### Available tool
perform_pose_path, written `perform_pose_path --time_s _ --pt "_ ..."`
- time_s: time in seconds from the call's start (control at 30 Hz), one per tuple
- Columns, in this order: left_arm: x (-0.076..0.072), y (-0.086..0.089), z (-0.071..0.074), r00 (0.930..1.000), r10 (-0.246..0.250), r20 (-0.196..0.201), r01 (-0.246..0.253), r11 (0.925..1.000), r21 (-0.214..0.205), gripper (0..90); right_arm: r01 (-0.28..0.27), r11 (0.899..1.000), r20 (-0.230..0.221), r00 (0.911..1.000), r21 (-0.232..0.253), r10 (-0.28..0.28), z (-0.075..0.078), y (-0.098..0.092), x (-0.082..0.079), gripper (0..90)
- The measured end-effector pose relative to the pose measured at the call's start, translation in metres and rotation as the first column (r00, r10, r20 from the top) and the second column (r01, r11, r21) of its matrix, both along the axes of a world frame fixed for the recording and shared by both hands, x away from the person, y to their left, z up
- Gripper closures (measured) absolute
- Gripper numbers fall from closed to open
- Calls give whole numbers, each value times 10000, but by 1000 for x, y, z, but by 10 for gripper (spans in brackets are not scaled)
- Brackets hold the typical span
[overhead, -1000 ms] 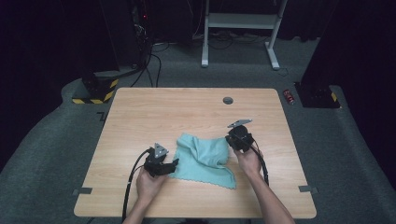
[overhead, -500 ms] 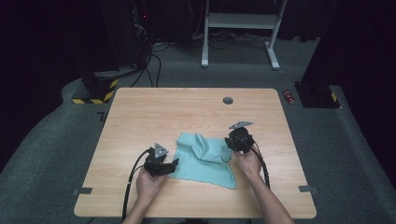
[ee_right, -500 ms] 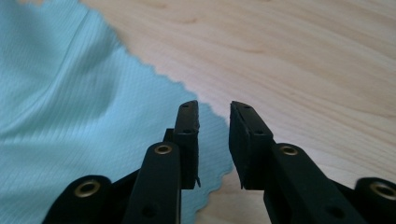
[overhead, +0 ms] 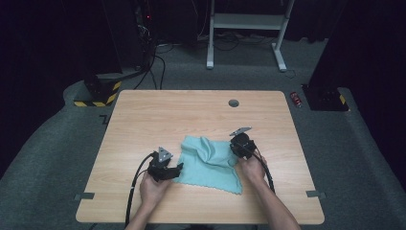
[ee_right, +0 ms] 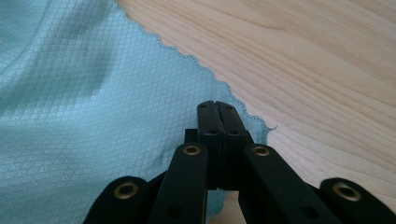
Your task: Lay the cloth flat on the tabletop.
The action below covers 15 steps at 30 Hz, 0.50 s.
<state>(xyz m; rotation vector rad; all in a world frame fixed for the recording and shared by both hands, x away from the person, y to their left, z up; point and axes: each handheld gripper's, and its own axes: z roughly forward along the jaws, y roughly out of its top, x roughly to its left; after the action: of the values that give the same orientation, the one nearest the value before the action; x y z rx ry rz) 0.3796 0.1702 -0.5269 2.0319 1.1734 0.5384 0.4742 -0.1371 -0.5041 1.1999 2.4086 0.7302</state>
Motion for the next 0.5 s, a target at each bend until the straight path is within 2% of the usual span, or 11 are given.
perform_pose_path --time_s 0.33,0.4,0.5 --pt "0 0 0 10000 22 3 -22 10000 2 343 823 9948 57 9966 597 -828 0 -18 9 894" --pt "0 0 0 10000 45 7 -45 10000 1 343 851 9930 -128 9964 817 -843 -1 -21 9 834" --pt "0 0 0 10000 58 14 -58 10000 1 343 719 9916 131 9972 1078 -737 4 -23 -1 763"
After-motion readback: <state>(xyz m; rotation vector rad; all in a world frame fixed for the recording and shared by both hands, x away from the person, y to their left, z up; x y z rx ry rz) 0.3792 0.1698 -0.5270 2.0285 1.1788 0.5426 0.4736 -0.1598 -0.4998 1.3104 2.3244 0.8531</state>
